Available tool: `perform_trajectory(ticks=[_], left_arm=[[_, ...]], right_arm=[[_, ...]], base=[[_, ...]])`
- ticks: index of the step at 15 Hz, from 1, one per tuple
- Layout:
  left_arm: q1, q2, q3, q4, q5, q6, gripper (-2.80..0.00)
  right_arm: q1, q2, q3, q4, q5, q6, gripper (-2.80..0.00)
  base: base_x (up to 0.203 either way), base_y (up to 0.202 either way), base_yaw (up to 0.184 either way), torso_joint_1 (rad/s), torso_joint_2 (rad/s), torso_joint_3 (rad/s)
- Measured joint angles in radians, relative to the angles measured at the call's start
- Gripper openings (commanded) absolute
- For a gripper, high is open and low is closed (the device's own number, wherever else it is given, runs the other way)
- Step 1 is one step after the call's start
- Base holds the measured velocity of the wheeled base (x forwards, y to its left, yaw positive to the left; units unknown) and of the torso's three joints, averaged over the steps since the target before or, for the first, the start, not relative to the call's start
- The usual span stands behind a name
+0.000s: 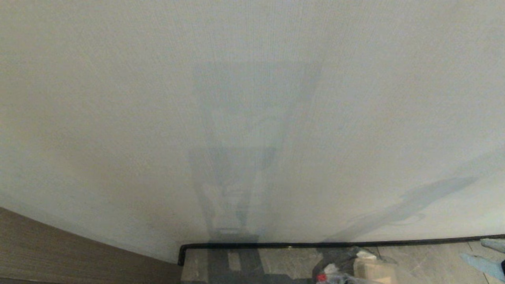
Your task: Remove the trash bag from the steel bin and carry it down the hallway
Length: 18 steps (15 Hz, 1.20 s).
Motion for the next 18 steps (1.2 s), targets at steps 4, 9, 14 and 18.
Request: perform_trajectory(ticks=[4, 9, 14, 18], left_arm=[[0.000, 0.000, 0.000, 0.000, 0.000, 0.000, -2.80], [0.000, 0.000, 0.000, 0.000, 0.000, -0.001, -2.80], [0.000, 0.000, 0.000, 0.000, 0.000, 0.000, -2.80], [0.000, 0.000, 0.000, 0.000, 0.000, 0.000, -2.80]], right_arm=[[0.024, -0.165, 0.083, -0.007, -0.003, 0.097, -2.80], [0.029, -0.502, 0.326, -0.078, -0.010, 0.205, -2.80], [-0.010, -0.799, 0.493, -0.267, -0.036, 0.213, -2.80], [-0.023, -0.902, 0.510, -0.262, -0.042, 0.238, -2.80]], base=[[0.000, 0.000, 0.000, 0.000, 0.00, 0.000], [0.000, 0.000, 0.000, 0.000, 0.00, 0.000], [0.000, 0.000, 0.000, 0.000, 0.00, 0.000], [0.000, 0.000, 0.000, 0.000, 0.00, 0.000]])
